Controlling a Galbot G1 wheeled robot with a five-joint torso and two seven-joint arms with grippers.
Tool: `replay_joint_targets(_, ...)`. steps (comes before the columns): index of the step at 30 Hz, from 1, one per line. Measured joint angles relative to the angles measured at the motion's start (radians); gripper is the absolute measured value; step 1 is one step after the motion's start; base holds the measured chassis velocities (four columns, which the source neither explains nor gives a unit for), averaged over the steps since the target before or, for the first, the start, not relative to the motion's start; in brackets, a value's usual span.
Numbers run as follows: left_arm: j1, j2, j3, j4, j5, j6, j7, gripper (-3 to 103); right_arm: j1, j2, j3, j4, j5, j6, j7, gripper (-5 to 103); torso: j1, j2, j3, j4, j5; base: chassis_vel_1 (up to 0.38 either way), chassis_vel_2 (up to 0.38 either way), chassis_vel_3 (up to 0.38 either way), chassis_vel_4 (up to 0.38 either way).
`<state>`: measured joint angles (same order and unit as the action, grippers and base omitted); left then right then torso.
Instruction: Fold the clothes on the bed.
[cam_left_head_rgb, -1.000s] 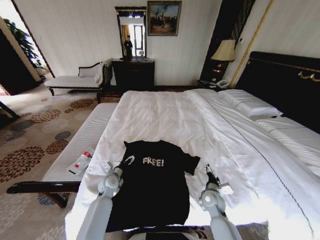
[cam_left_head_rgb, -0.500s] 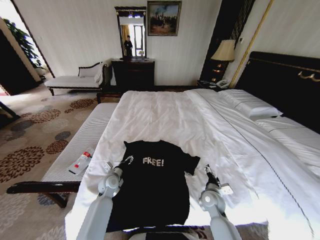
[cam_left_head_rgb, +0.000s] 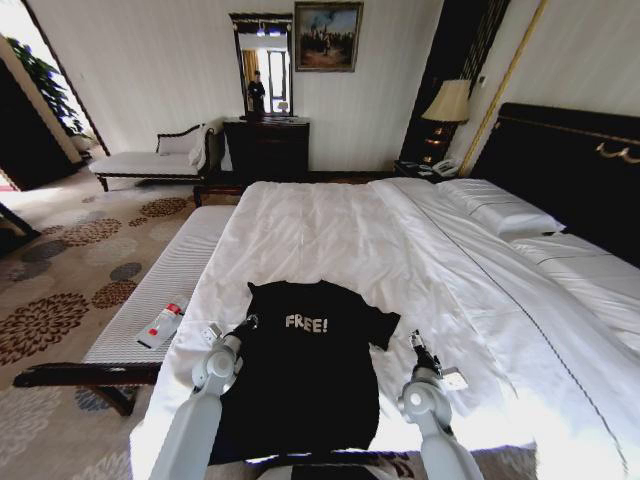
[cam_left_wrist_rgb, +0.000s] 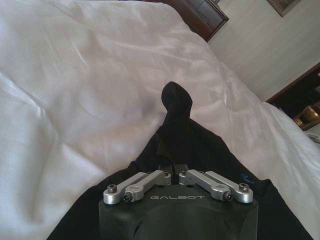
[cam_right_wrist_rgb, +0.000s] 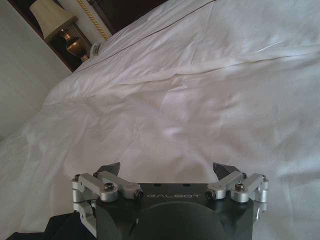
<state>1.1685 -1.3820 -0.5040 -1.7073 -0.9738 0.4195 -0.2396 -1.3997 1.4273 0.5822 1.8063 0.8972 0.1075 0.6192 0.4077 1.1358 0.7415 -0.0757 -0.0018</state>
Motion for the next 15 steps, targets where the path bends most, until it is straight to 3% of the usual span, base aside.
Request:
replay_joint_targets(6,-0.001,0.022,-0.023,-0.007,-0.019,-0.001,-0.001,0,0.000,-0.001,0.000,0.008,-0.001,0.000,0.003,100,0.000,0.000,0.000,0.0000,-0.0001,0.000,0.000,0.000,0.000)
replay_joint_targets(10,-0.027,0.061,-0.065,-0.007,-0.055,-0.002,-0.004,0,0.000,-0.002,0.000,0.012,-0.001,0.000,0.005,100,0.000,0.000,0.000,-0.0001,-0.0002,0.000,0.000,0.000,0.000)
replay_joint_targets(12,-0.059,0.114,-0.110,0.014,-0.086,-0.004,-0.008,0,-0.003,0.000,0.000,0.012,-0.007,0.000,0.006,100,0.000,0.000,0.000,0.0000,-0.0001,0.000,0.000,0.000,0.000)
replay_joint_targets(15,-0.064,0.128,-0.124,0.026,-0.091,-0.005,-0.008,0,-0.004,0.001,-0.001,0.012,-0.010,0.000,0.006,100,0.000,0.000,0.000,0.0000,-0.0001,0.000,0.000,0.000,0.000)
